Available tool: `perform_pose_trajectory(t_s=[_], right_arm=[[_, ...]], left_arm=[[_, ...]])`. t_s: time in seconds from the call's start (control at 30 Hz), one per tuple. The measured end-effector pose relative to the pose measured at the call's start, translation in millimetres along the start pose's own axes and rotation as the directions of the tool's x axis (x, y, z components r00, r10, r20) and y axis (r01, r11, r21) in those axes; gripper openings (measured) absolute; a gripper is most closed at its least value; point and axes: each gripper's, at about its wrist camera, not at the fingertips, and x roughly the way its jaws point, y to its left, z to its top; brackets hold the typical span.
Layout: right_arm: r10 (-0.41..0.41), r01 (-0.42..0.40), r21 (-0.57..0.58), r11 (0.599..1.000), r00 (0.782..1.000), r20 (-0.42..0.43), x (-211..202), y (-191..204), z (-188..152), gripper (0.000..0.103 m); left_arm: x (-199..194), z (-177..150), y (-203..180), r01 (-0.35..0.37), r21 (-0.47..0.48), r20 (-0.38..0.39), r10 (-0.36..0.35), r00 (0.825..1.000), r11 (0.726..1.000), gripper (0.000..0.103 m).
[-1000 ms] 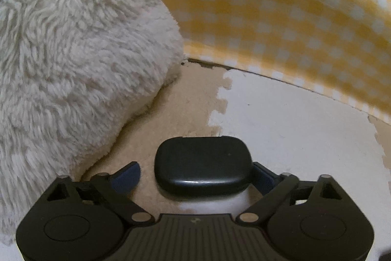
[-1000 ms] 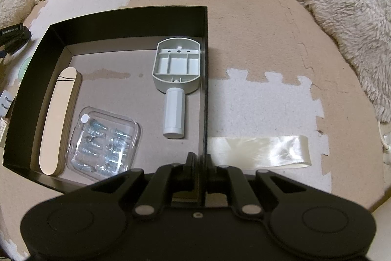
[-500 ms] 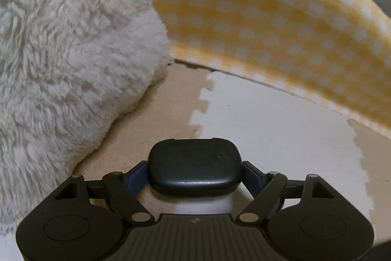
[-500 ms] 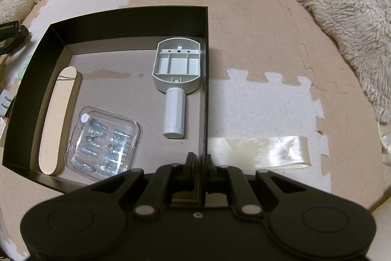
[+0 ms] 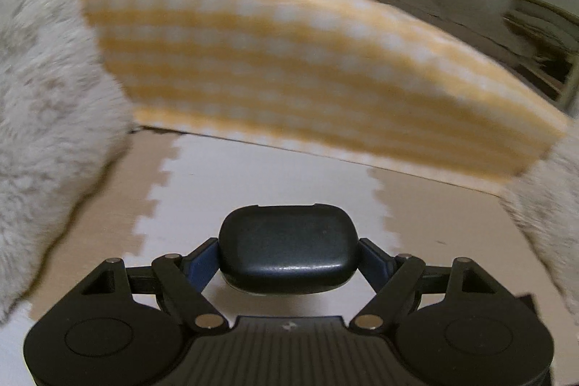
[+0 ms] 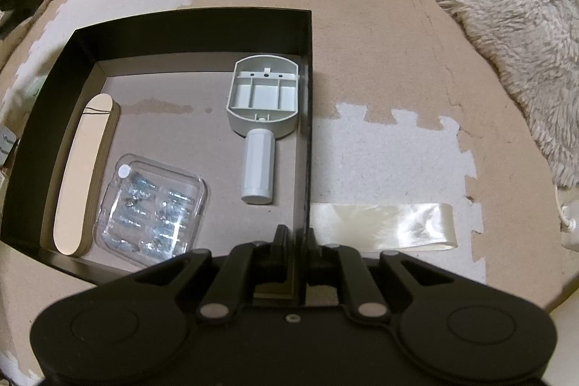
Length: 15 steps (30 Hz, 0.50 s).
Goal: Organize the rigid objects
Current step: 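Carry the black earbud case into the black box and release it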
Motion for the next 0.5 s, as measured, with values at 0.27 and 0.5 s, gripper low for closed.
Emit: perform_pose_trajectory(t_s=[0.27, 0.5], right_arm=[[-0.003, 0.003, -0.001, 1.0, 1.0, -0.001, 0.0, -0.7, 0.5, 0.011], [0.001, -0.001, 0.002, 1.0, 1.0, 0.004, 0.8, 0.2, -0.1, 0.01]], left_arm=[[-19.6, -19.6, -55.9, 0.114, 0.044, -0.069, -0.11, 0.992, 0.993, 0.081], [-28.3, -40.7, -109.2, 0.191, 0.11, -0.127, -0.176, 0.976, 0.975, 0.081]])
